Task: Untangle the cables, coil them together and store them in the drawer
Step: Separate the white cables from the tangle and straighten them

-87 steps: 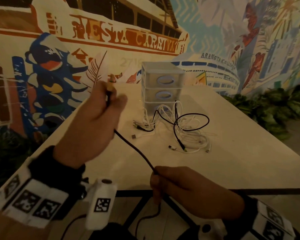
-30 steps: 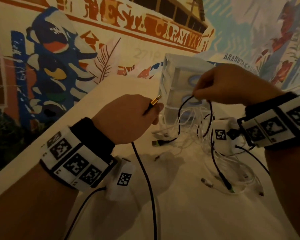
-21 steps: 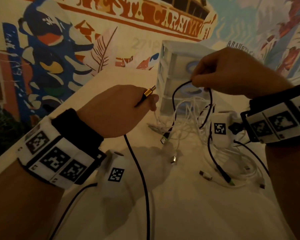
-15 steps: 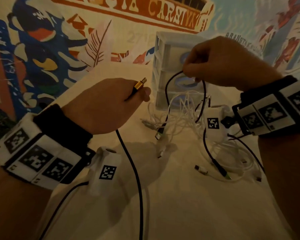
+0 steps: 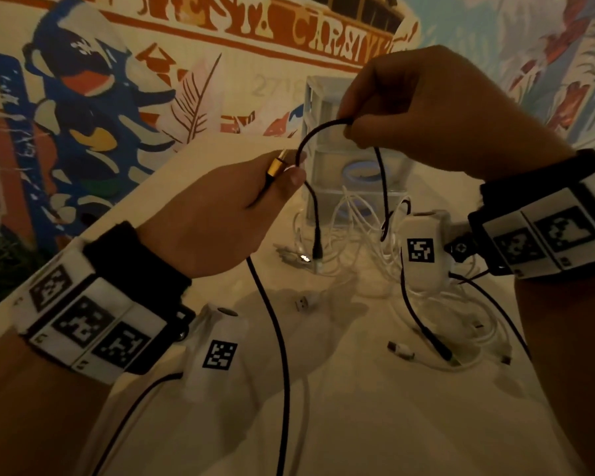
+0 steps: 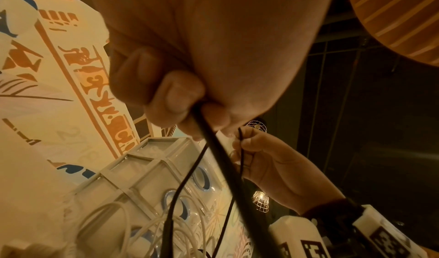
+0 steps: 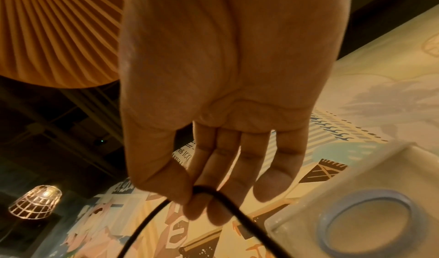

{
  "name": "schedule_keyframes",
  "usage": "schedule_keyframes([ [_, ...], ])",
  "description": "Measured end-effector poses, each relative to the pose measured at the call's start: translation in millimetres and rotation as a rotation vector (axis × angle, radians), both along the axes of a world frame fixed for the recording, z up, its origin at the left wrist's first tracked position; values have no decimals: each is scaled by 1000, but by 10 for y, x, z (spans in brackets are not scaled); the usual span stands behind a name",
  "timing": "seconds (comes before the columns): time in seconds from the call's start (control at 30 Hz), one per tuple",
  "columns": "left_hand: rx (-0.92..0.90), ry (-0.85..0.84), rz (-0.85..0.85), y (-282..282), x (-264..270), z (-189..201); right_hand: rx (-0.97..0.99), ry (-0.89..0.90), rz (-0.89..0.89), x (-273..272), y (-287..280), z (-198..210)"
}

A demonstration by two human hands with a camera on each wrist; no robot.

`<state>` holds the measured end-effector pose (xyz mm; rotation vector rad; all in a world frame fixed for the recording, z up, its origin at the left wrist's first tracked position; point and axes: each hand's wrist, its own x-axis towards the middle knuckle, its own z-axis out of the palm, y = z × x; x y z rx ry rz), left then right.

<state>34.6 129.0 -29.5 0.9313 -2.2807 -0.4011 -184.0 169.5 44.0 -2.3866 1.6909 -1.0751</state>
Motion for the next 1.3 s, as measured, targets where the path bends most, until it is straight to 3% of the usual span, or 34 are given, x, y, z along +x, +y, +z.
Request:
schedule_keyframes([
  [0.23,-78,11,64,3,24,18,62,116,66,16,33,16],
  [0.6,-136,124,235,-26,63,63,414,265,-164,-505,-13,6],
  [0.73,-97,157,209,-15,58,82,453,311,-219,-558,-151,-106],
  [0.97,-72,12,57,56,58,85,690,270,-407,-707,-254,-275],
  [1.3,-60,-108,14,161,50,116,644,315,-511,-675,-294,-285],
])
